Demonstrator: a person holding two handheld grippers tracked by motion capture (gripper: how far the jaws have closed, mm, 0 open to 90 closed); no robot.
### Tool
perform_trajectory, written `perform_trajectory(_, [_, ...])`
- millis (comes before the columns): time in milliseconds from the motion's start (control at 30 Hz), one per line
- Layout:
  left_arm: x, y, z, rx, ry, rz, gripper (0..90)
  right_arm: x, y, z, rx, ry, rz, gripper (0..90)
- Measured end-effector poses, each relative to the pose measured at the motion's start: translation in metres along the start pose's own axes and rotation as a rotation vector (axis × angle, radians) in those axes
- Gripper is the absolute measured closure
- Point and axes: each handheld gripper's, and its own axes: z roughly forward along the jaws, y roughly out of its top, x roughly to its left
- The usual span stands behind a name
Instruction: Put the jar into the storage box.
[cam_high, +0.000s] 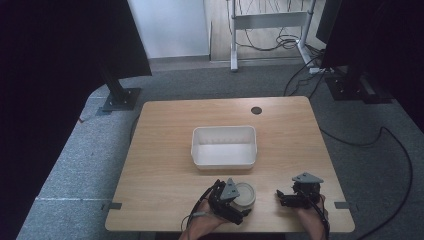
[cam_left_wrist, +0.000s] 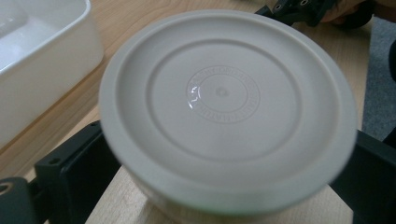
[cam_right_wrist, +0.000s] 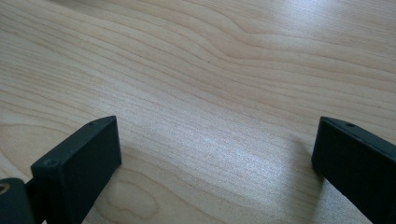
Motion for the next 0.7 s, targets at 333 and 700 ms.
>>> perform_trajectory(333, [-0.0015,0.0011,0.0075,0.007,0.017,0.01,9.9,-0.0001,0.0,0.0,0.0,0.0,0.0,0.9])
perform_trajectory(700, [-0.0015,0.0023,0.0033,-0.008,0.047,0.004,10.1,-0.0001,0.0,0.0,0.0,0.001,0.0,0.9])
